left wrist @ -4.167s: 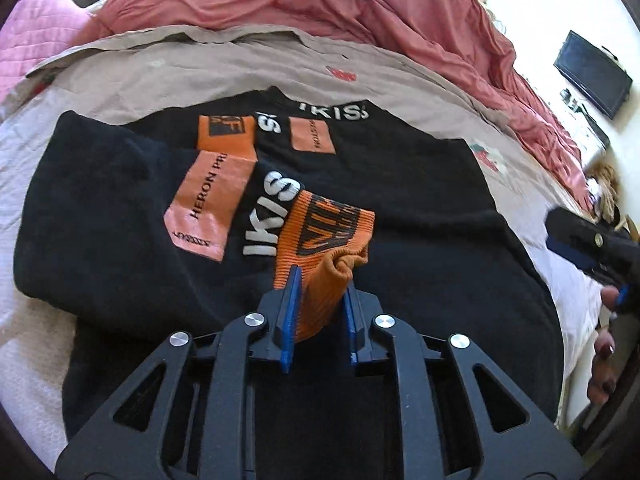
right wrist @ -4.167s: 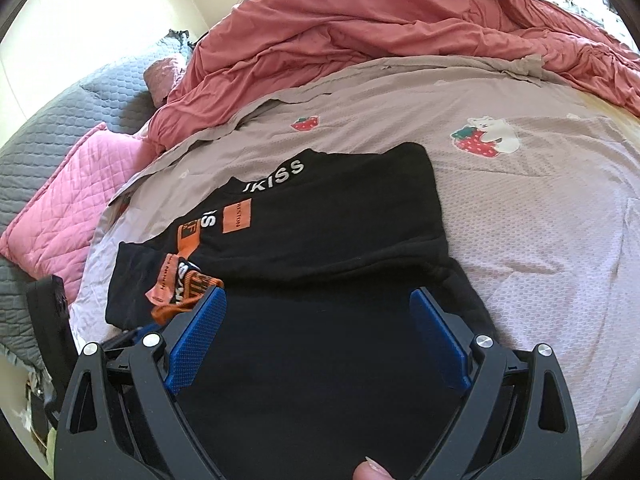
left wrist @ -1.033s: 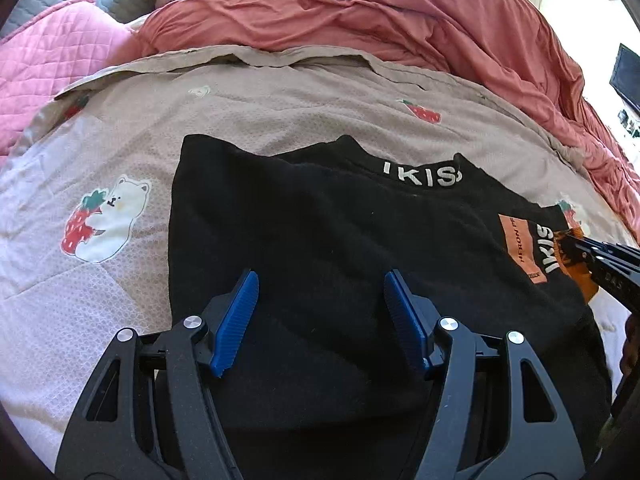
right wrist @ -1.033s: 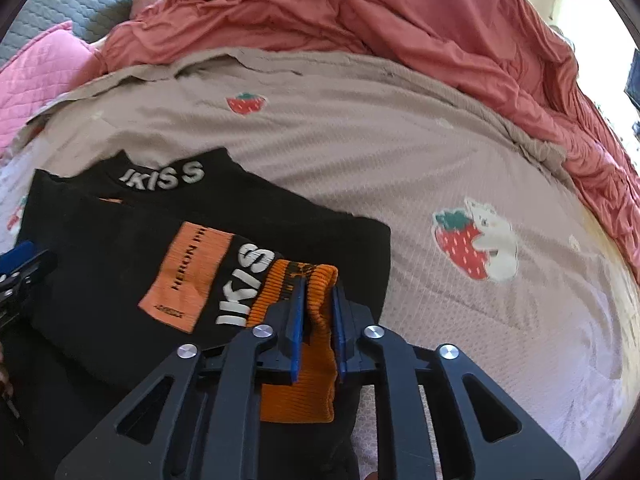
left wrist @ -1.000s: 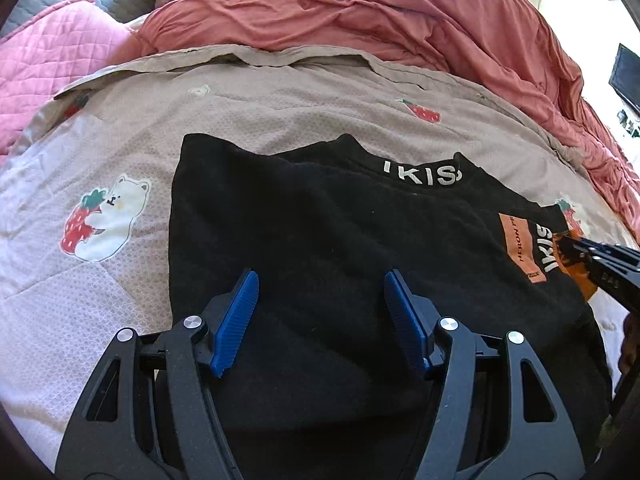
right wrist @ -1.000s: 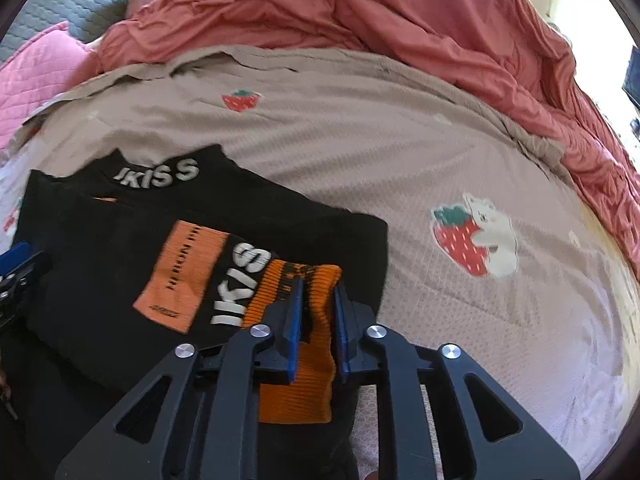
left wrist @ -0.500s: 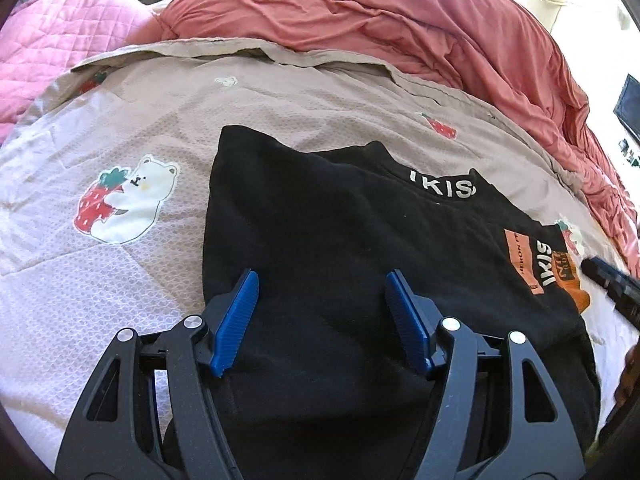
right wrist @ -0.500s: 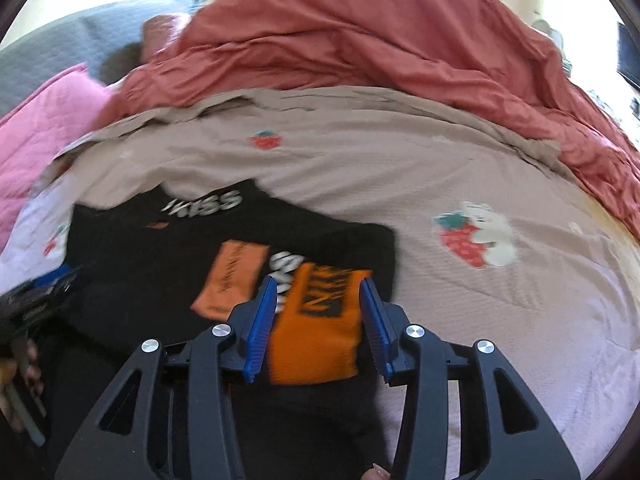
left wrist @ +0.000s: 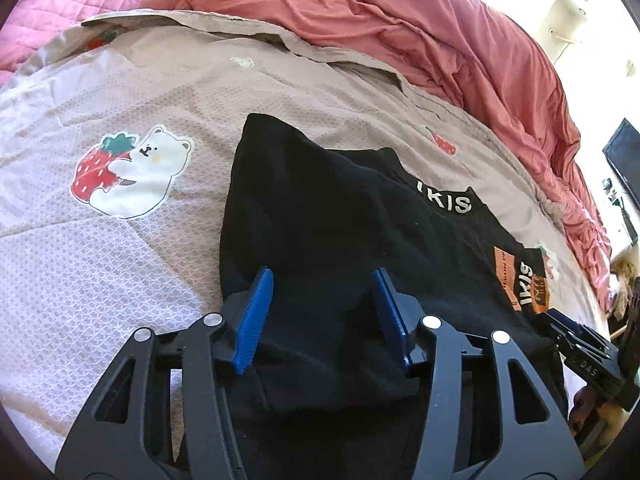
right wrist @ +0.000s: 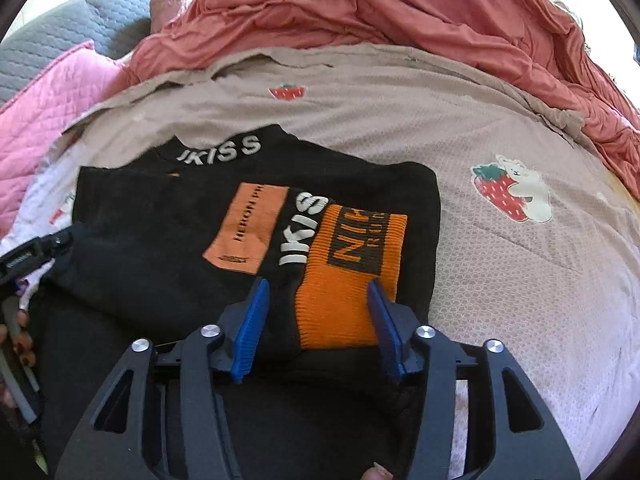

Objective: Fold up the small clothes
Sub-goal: 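Open the right tool and withdraw it from the folded shirt, then move both open tools toward the sweatshirt hem, then close the left tool on the hem while the right tool grasps the hem beside it, then lift the hem with both tools and fold it over toward the collar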

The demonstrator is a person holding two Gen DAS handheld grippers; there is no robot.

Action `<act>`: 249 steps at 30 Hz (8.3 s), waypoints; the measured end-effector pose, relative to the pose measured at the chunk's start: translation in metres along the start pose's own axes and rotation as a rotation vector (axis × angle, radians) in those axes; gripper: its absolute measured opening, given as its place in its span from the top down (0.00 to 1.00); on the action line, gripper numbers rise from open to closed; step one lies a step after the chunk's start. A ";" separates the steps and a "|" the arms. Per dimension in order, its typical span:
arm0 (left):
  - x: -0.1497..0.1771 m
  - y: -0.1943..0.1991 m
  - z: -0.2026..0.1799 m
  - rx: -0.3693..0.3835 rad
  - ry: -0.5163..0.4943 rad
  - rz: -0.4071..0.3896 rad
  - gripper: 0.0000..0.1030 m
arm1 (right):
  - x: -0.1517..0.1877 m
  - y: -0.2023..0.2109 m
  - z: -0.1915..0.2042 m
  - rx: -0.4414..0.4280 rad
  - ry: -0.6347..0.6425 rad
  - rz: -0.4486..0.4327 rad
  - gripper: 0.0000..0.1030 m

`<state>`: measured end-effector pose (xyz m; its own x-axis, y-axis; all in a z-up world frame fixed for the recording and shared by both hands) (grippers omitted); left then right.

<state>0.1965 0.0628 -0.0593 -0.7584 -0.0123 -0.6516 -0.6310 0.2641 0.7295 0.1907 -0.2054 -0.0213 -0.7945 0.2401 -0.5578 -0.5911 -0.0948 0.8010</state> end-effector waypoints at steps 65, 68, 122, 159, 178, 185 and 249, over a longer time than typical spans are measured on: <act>0.038 0.104 -0.050 -0.126 -0.188 -0.061 0.09 | 0.037 0.085 0.016 -0.081 -0.069 -0.127 0.04; 0.039 0.109 -0.050 -0.130 -0.191 -0.059 0.09 | 0.037 0.090 0.016 -0.084 -0.068 -0.131 0.04; 0.097 0.134 -0.020 -0.162 -0.203 0.127 0.09 | 0.130 0.111 -0.041 0.044 -0.065 0.024 0.04; 0.148 0.163 0.015 0.041 -0.063 0.219 0.69 | 0.196 0.132 -0.091 -0.019 -0.174 0.191 0.70; 0.156 0.157 0.018 0.124 0.004 0.247 0.73 | 0.198 0.126 -0.098 -0.105 -0.225 0.202 0.73; 0.151 0.162 0.012 0.105 -0.014 0.218 0.78 | 0.196 0.134 -0.099 -0.121 -0.229 0.179 0.85; 0.000 0.086 0.066 0.093 0.155 -0.053 0.59 | -0.002 0.043 -0.091 -0.062 -0.213 -0.074 0.42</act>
<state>0.1530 0.1493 -0.0103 -0.7451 -0.1752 -0.6436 -0.6585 0.3469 0.6679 0.1548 -0.2975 -0.0056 -0.7050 0.4462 -0.5513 -0.6595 -0.1266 0.7409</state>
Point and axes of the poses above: each gripper's, at about its wrist camera, not at the fingertips, and y roughly against the way its jaws point, z to its left, x to its underside, the point moved 1 cm from there along -y, roughly the way its jaws point, and after that the axes turned 14 degrees about -y, right-handed, at the moved point
